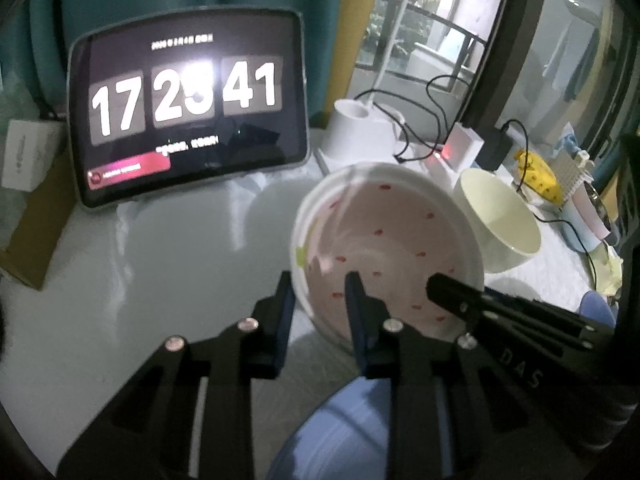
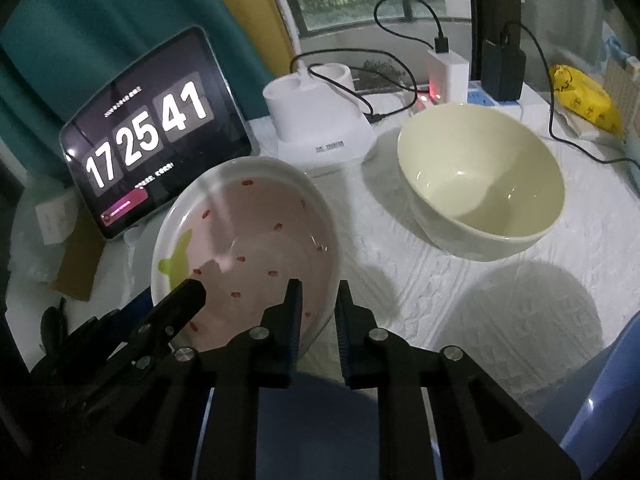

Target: Organize plates and bowls

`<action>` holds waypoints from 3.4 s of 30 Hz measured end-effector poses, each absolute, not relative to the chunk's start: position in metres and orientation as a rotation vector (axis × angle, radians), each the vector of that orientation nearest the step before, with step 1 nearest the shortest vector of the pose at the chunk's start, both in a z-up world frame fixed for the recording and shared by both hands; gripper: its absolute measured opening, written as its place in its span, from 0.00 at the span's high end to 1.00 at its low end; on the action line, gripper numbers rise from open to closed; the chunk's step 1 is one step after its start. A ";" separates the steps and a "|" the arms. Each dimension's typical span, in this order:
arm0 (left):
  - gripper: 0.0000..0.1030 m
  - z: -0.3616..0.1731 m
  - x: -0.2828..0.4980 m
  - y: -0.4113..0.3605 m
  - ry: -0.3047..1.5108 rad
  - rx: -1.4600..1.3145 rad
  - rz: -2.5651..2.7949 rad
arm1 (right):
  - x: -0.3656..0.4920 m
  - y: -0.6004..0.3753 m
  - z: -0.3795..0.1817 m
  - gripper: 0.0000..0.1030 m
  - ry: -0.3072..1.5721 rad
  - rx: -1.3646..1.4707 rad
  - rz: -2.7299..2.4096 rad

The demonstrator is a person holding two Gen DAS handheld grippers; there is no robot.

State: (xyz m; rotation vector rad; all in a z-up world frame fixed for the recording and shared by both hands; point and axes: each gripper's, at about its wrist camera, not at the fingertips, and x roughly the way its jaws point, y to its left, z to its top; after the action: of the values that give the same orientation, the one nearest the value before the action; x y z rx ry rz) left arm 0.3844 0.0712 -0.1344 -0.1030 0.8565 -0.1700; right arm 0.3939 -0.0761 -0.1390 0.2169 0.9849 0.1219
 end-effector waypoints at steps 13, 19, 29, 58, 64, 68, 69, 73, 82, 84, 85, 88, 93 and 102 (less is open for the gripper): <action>0.75 -0.104 0.357 0.059 0.777 -0.072 -0.168 | 0.367 -0.089 -0.109 0.84 0.913 0.236 0.143; 0.75 -0.090 0.342 0.052 0.755 -0.066 -0.174 | 0.353 -0.098 -0.094 0.84 0.879 0.241 0.152; 0.75 -0.075 0.321 0.034 0.737 -0.055 -0.185 | 0.331 -0.117 -0.078 0.84 0.847 0.252 0.158; 0.75 -0.052 0.267 -0.059 0.712 -0.016 -0.290 | 0.264 -0.212 -0.053 0.84 0.785 0.301 0.090; 0.75 -0.053 0.259 -0.078 0.718 -0.002 -0.310 | 0.250 -0.231 -0.055 0.84 0.784 0.314 0.068; 0.75 -0.057 0.252 -0.090 0.728 0.009 -0.328 | 0.241 -0.243 -0.059 0.84 0.786 0.321 0.056; 0.75 -0.058 0.251 -0.093 0.730 0.012 -0.331 | 0.238 -0.247 -0.061 0.84 0.789 0.325 0.050; 0.75 -0.067 0.243 -0.106 0.751 0.026 -0.345 | 0.230 -0.258 -0.068 0.84 0.804 0.334 0.032; 0.75 -0.087 0.231 -0.124 0.798 0.043 -0.361 | 0.217 -0.275 -0.090 0.84 0.846 0.346 0.008; 0.75 -0.091 0.229 -0.125 0.809 0.045 -0.361 | 0.215 -0.277 -0.093 0.84 0.856 0.347 0.009; 0.75 -0.093 0.228 -0.126 0.812 0.046 -0.362 | 0.214 -0.278 -0.096 0.84 0.862 0.348 0.009; 0.75 -0.099 0.226 -0.129 0.827 0.053 -0.362 | 0.212 -0.280 -0.103 0.84 0.881 0.351 0.009; 0.75 -0.105 0.226 -0.131 0.840 0.066 -0.357 | 0.213 -0.280 -0.110 0.83 0.909 0.346 0.006; 0.75 -0.111 0.228 -0.135 0.854 0.082 -0.350 | 0.218 -0.278 -0.118 0.80 0.956 0.316 -0.001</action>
State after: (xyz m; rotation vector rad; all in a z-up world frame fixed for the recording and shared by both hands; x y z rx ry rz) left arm 0.2284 -0.1354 -0.1108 0.0821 0.8543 -0.3503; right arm 0.2184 -0.2778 -0.1179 0.3162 0.9556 -0.0012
